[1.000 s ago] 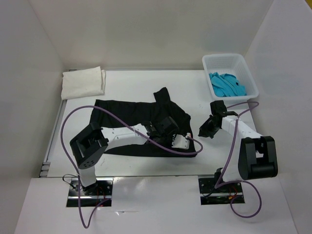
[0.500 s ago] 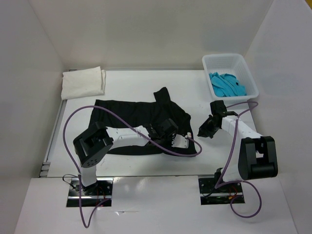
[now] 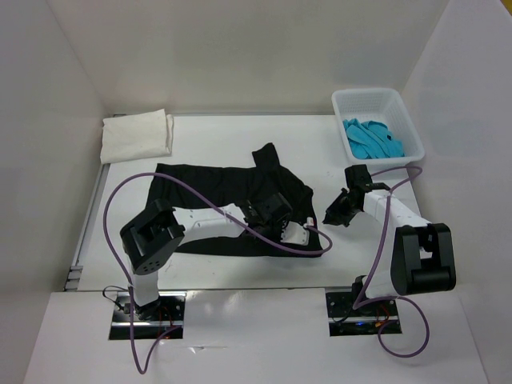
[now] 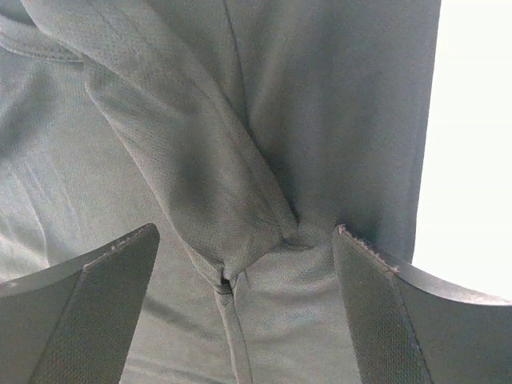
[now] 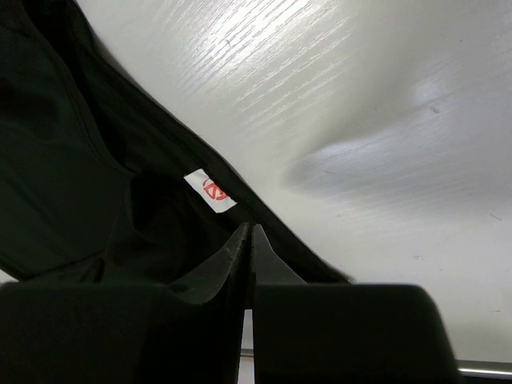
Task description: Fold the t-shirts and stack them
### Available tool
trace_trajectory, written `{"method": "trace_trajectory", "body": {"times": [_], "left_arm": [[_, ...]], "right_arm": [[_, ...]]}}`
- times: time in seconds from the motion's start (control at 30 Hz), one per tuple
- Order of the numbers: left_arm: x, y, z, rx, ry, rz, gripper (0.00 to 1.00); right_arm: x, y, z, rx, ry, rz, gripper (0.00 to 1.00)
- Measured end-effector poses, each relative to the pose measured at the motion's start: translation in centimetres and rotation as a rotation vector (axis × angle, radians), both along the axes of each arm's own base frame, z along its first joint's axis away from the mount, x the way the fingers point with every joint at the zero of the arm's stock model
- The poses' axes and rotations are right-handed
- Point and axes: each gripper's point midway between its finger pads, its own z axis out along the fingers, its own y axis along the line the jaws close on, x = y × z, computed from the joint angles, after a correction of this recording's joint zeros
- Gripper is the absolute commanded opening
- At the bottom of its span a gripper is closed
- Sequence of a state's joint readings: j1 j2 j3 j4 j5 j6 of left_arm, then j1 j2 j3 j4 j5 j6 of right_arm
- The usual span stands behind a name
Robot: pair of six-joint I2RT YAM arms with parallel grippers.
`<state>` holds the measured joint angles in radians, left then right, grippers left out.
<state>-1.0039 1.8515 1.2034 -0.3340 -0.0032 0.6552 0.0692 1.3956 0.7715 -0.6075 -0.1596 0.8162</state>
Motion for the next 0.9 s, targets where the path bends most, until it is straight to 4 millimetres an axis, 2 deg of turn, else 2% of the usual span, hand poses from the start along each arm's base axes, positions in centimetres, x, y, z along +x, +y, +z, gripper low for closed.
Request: {"method": "trace_trajectory", "body": {"times": [0.33, 0.6, 0.7, 0.9], "left_arm": [[0.5, -0.9, 1.1, -0.03, -0.012, -0.003, 0.96], [2.5, -2.1, 3.1, -0.092, -0.054, 0.031, 0.96], [2.8, -2.0, 2.9, -0.09, -0.052, 0.037, 0.97], [2.4, -1.7, 1.0, -0.053, -0.015, 0.026, 0.97]], "right_arm": [[0.1, 0.2, 0.0, 0.009, -0.005, 0.006, 0.07], [0.2, 0.2, 0.0, 0.008, -0.009, 0.01, 0.07], [0.2, 0.2, 0.0, 0.008, -0.009, 0.01, 0.08], [0.2, 0.2, 0.0, 0.008, -0.01, 0.01, 0.08]]}}
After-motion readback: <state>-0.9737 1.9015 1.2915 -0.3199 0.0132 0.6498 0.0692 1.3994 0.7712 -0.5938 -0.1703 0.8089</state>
